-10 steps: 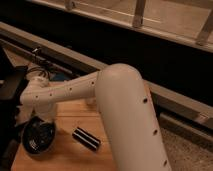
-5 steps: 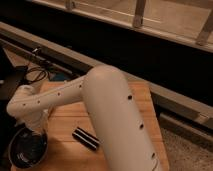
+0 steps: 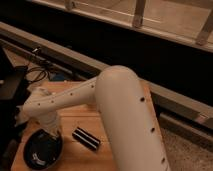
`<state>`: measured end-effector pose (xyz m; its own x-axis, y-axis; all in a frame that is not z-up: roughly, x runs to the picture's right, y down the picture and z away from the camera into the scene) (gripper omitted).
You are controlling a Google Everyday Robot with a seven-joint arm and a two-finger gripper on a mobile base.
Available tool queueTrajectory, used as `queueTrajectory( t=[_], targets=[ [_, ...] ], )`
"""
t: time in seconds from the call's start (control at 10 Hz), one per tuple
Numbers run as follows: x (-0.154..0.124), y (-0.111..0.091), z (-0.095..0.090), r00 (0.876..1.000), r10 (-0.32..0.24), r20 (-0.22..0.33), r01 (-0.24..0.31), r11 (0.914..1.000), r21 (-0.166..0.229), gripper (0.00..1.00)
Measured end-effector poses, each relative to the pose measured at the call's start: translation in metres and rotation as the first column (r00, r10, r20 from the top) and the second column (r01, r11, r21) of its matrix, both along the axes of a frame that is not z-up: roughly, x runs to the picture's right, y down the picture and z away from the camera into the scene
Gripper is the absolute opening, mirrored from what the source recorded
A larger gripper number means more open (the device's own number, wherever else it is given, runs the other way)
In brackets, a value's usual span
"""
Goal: Drag the ceramic bowl in a circle
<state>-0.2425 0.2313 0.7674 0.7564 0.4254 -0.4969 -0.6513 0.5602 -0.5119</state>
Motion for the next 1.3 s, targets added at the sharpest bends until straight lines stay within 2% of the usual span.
queueTrajectory(
  t=[0.2, 0.3, 0.5, 0.6, 0.8, 0.9, 1.0, 1.2, 1.3],
  targets=[
    [0.011, -0.010, 0.003, 1.000, 0.008, -0.002, -0.008, 0.9999, 0.010, 0.00],
    [0.008, -0.016, 0.002, 1.000, 0.018, 0.011, -0.019, 0.9996, 0.022, 0.03],
    [-0.011, -0.026, -0.003, 0.998, 0.040, 0.040, -0.042, 0.9985, 0.036, 0.18],
    [-0.038, -0.029, -0.007, 0.998, 0.049, 0.047, -0.051, 0.9979, 0.040, 0.33],
    [-0.056, -0.027, -0.006, 0.998, 0.043, 0.038, -0.044, 0.9984, 0.035, 0.39],
    [-0.059, -0.031, -0.004, 0.998, 0.047, 0.032, -0.048, 0.9981, 0.038, 0.34],
    [-0.058, -0.032, -0.002, 0.998, 0.052, 0.028, -0.053, 0.9979, 0.039, 0.26],
    [-0.039, -0.036, 0.002, 0.997, 0.071, 0.013, -0.071, 0.9966, 0.042, 0.07],
    [-0.028, -0.039, 0.005, 0.997, 0.082, 0.007, -0.082, 0.9956, 0.044, 0.03]
  ],
)
